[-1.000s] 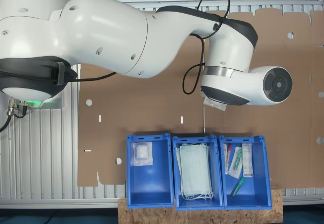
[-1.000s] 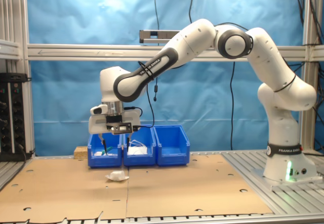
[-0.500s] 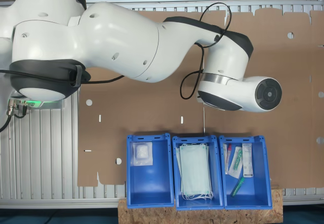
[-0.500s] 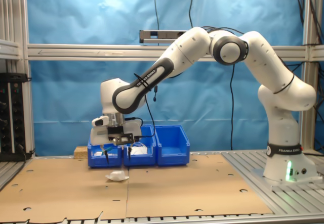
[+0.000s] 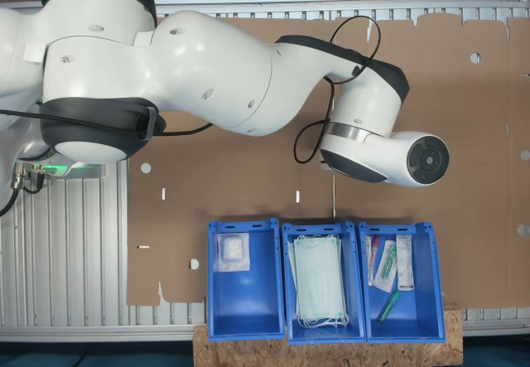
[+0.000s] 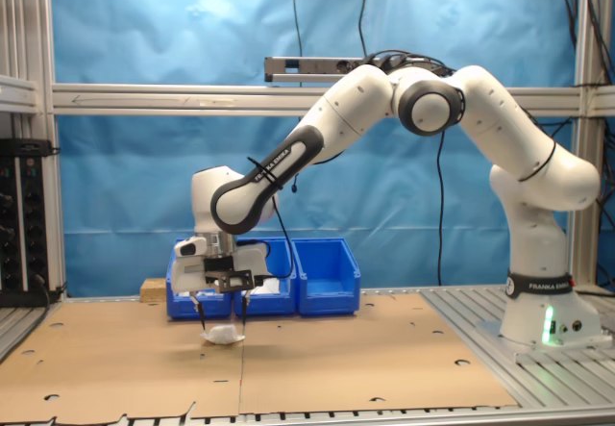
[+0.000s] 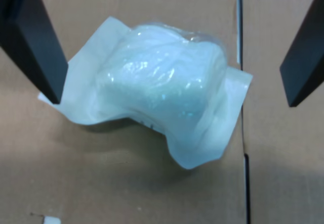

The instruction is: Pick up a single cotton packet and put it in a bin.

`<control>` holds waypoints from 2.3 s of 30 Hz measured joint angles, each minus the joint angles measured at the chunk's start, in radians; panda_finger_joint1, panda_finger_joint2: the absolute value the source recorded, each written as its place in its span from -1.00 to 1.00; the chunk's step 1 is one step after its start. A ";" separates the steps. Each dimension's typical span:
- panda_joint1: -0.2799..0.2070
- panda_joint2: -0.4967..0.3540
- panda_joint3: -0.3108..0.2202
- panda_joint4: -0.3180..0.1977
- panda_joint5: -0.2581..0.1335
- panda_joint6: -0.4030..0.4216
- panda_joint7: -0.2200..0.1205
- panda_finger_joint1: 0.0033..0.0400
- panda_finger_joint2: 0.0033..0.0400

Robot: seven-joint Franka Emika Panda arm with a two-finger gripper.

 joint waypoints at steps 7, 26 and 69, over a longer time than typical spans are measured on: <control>-0.005 0.028 0.002 0.019 0.014 0.013 -0.019 1.00 1.00; -0.021 0.047 0.002 0.030 0.025 0.031 -0.053 1.00 1.00; -0.021 0.050 0.002 0.030 0.026 0.035 -0.075 1.00 1.00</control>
